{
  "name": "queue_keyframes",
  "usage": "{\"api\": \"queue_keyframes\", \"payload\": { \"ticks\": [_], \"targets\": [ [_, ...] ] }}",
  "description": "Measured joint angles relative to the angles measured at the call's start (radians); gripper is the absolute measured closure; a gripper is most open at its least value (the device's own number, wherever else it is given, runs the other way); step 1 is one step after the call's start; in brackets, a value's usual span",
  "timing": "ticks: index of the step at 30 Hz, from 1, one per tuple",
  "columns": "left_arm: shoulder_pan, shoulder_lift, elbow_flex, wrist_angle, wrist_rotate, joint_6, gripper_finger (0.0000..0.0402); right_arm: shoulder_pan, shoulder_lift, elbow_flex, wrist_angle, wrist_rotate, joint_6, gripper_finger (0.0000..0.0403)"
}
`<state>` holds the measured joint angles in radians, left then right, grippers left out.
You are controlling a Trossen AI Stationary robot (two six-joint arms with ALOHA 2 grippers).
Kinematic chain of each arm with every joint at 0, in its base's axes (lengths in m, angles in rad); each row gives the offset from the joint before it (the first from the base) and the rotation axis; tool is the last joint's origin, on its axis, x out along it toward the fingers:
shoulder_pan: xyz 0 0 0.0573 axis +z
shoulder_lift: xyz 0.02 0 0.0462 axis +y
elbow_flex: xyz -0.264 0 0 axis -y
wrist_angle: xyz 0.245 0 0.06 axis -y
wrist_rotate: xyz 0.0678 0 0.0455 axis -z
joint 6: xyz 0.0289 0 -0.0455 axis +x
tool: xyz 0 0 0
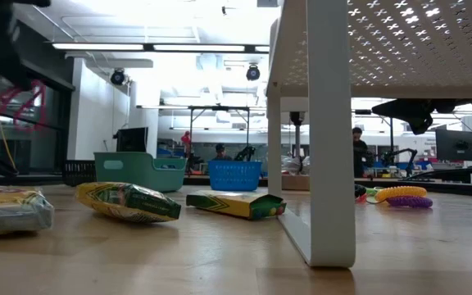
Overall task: Pick & Place Office Desk Supplies
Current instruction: Put the red rubber band into the green bin
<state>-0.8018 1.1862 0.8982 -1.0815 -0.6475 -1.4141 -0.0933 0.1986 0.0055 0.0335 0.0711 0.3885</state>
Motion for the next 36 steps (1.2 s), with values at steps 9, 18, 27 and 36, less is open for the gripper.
{"api": "queue_keyframes", "payload": {
  "ticks": [9,18,27,36],
  "targets": [
    [0.103,-0.032,0.000,0.022,-0.045,0.157,0.0401,0.000,0.000,0.000,0.000,0.000,0.000,0.0215],
    [0.349,-0.033,0.000,0.128,-0.064,0.478,0.0401,0.000,0.000,0.000,0.000,0.000,0.000,0.0215],
    [0.668,-0.030,0.000,0.403,0.146,0.947,0.0401,0.000,0.000,0.000,0.000,0.000,0.000,0.0215],
    [0.867,-0.016,0.000,0.499,0.307,1.134,0.0401,0.000,0.000,0.000,0.000,0.000,0.000,0.0215]
  ]
}}
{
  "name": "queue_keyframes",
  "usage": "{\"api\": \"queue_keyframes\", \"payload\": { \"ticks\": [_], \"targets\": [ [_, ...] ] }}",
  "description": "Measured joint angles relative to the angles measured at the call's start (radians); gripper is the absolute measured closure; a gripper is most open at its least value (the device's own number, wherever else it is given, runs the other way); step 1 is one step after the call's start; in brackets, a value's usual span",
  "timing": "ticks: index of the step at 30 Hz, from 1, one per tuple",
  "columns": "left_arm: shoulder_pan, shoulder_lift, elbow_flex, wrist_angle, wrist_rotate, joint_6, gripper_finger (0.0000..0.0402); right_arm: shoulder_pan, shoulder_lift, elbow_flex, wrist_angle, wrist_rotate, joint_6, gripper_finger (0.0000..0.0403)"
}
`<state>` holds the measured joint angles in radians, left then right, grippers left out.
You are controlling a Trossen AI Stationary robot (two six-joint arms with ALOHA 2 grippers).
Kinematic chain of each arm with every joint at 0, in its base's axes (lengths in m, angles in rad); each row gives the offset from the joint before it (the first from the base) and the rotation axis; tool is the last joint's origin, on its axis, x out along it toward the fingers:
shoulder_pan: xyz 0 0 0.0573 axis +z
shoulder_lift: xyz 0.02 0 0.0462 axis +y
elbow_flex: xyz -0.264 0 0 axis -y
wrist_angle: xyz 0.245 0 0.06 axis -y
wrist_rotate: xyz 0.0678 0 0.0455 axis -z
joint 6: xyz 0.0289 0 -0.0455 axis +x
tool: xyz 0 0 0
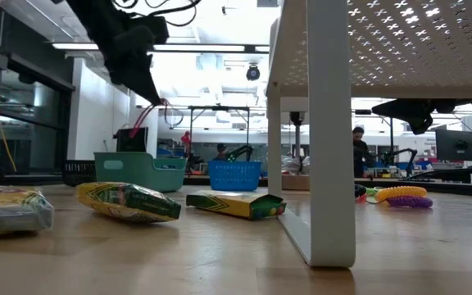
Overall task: Pick & Place Office Desk Supplies
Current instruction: Put the red rubber band into the green bin
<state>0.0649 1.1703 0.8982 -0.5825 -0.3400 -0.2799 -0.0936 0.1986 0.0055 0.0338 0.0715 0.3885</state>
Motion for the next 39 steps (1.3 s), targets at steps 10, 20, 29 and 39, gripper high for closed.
{"api": "queue_keyframes", "payload": {
  "ticks": [10,20,29,39],
  "targets": [
    [0.031,0.049,0.000,0.005,0.053,0.024,0.0401,0.000,0.000,0.000,0.000,0.000,0.000,0.0215],
    [0.065,0.137,0.000,0.000,0.100,0.020,0.0401,0.000,0.000,0.000,0.000,0.000,0.000,0.0215],
    [0.099,0.233,0.000,0.002,0.169,0.009,0.0401,0.000,0.000,0.000,0.000,0.000,0.000,0.0215],
    [0.099,0.291,0.000,0.002,0.170,-0.006,0.0401,0.000,0.000,0.000,0.000,0.000,0.000,0.0215]
  ]
}}
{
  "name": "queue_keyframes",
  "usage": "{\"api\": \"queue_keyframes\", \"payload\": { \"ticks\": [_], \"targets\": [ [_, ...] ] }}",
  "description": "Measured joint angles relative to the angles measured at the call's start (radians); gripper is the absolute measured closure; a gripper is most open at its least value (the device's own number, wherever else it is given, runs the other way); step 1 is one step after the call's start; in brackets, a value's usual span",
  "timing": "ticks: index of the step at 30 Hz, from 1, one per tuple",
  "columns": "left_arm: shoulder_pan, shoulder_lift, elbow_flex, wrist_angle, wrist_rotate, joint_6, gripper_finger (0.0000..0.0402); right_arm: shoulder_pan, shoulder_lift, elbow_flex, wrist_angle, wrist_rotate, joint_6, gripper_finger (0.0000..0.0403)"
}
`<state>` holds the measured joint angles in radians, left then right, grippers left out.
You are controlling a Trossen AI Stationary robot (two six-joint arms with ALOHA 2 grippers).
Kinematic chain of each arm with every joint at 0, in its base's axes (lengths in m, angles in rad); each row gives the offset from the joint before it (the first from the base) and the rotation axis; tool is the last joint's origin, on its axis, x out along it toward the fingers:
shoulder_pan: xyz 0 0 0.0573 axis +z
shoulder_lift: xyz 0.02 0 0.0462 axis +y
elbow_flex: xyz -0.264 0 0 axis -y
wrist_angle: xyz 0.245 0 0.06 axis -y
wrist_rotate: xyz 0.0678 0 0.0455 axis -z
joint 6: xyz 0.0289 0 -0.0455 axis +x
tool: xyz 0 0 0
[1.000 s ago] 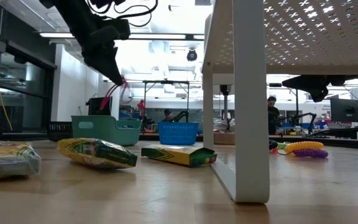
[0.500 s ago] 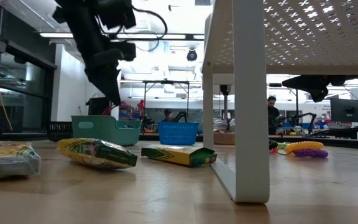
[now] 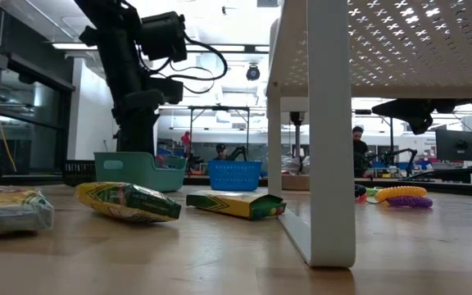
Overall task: Pick & Place Office Desk Supplies
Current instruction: Put the red rubber band into the green bin, then put the orange rubber band into the green bin
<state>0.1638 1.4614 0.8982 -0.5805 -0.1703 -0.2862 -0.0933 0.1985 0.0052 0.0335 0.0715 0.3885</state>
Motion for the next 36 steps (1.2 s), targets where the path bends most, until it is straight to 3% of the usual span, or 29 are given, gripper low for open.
{"api": "queue_keyframes", "payload": {
  "ticks": [10,23,36],
  "targets": [
    [0.000,0.001,0.000,-0.001,0.000,-0.010,0.0397,0.000,0.000,0.000,0.000,0.000,0.000,0.0215],
    [0.000,0.001,0.000,-0.001,-0.001,-0.014,0.0338,0.000,0.000,0.000,0.000,0.000,0.000,0.0215],
    [0.000,-0.008,0.000,-0.003,-0.014,-0.014,0.0334,0.000,0.000,0.000,0.000,0.000,0.000,0.0215]
  ]
}}
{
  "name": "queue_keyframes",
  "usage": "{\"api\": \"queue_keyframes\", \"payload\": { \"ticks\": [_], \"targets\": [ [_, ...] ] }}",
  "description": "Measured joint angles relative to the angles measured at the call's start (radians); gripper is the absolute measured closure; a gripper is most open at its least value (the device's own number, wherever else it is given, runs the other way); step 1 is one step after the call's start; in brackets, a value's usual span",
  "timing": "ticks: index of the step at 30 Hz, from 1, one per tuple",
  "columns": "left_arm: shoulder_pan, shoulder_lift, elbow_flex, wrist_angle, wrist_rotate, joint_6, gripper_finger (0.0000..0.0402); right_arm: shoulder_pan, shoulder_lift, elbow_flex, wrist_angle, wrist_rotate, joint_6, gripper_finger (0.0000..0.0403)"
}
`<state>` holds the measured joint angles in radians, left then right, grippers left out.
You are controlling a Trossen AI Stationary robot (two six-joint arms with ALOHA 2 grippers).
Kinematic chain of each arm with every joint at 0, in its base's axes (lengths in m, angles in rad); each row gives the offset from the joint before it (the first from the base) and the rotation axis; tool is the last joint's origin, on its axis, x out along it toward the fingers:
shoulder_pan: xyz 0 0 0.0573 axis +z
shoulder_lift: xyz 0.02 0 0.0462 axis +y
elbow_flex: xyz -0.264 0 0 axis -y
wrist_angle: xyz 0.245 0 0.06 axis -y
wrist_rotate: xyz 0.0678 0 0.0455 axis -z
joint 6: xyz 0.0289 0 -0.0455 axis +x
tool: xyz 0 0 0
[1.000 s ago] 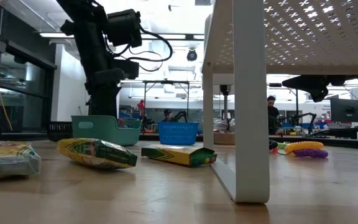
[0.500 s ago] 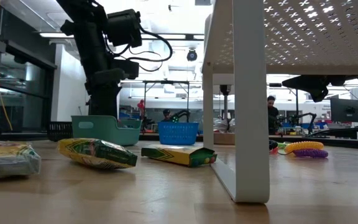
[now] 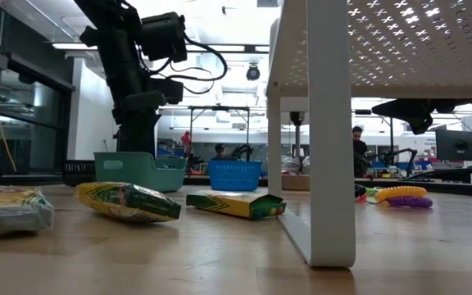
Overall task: Pick & Place Office Desk Supplies
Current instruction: Put the orange rubber band into the green bin
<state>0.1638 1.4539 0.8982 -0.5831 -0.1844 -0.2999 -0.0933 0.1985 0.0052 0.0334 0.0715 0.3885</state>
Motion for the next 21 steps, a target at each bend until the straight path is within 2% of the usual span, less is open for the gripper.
{"api": "queue_keyframes", "payload": {
  "ticks": [11,15,21],
  "targets": [
    [-0.048,-0.140,0.000,-0.012,0.046,0.002,0.0334,0.000,0.000,0.000,0.000,0.000,0.000,0.0215],
    [-0.098,-0.192,0.000,-0.049,0.045,-0.030,0.0334,0.000,0.000,0.000,0.000,0.000,0.000,0.0215],
    [-0.229,-0.231,0.000,-0.126,-0.004,-0.162,0.0334,0.000,0.000,0.000,0.000,0.000,0.000,0.0215]
  ]
}}
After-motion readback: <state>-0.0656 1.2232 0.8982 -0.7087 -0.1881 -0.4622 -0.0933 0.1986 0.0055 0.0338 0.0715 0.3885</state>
